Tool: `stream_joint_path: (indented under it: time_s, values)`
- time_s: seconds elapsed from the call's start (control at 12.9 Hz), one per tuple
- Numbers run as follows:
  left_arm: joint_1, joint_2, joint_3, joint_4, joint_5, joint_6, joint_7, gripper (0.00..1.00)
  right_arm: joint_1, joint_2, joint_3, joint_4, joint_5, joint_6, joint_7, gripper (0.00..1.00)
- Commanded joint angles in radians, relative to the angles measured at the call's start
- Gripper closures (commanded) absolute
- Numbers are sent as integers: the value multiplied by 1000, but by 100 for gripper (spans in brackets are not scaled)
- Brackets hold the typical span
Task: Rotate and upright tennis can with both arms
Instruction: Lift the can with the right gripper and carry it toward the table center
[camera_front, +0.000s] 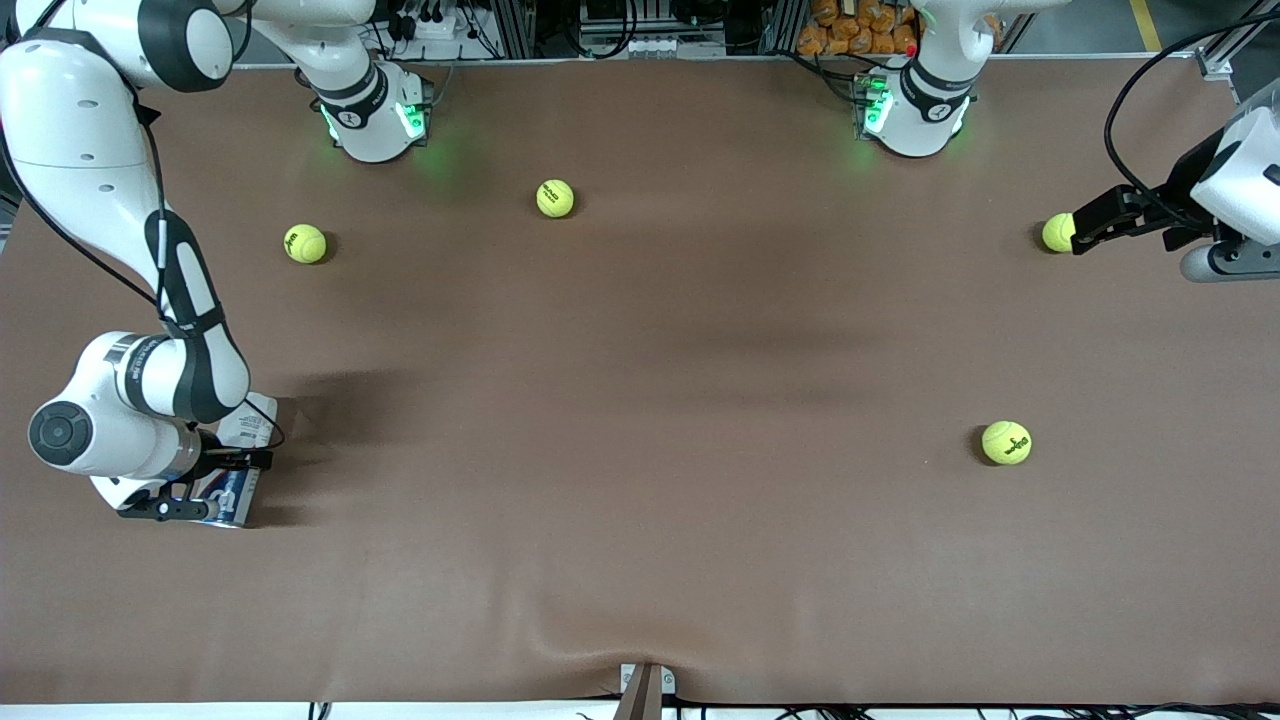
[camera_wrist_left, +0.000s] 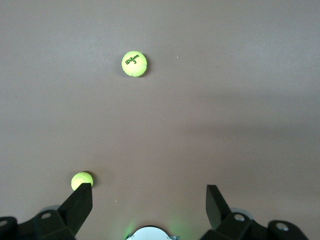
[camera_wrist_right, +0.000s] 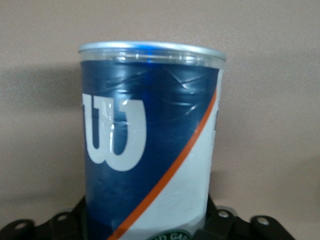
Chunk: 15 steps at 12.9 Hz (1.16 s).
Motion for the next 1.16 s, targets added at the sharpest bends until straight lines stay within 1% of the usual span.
stream_joint_path:
  time_s: [0.0, 0.16, 0.23, 0.31, 0.47, 0.62, 0.78, 0.93, 1.01, 1.09]
  values:
    - [6, 0, -3, 11, -4, -16, 15, 0, -10, 1, 10, 3, 16, 3, -31, 80]
    - [6, 0, -3, 12, -4, -16, 15, 0, -12, -14, 11, 3, 16, -5, -81, 81]
    - [7, 0, -3, 11, -4, -15, 13, 0, -10, -37, 11, 5, 16, -7, -128, 79]
    - [6, 0, -3, 11, -4, -15, 15, 0, -12, -65, 11, 5, 16, -7, -194, 74]
    - [6, 2, -3, 9, -2, -15, 15, 0, -17, -116, 11, 8, 16, -7, -328, 71]
    - [6, 10, -3, 9, -2, -15, 12, 0, -4, -139, 17, 16, 17, -5, -411, 71]
    - [4, 16, -3, 11, -4, -13, 7, 0, 3, -139, 85, 20, 17, 3, -485, 71]
    - [4, 17, -3, 9, -4, -13, 4, 0, 8, -133, 181, 20, 16, 9, -523, 71]
    - [7, 19, -3, 7, -5, -13, 4, 0, 22, -128, 230, 20, 16, 13, -534, 70]
    - [7, 19, -3, 6, -7, -15, 3, 0, 52, -127, 258, 19, 14, 18, -542, 68]
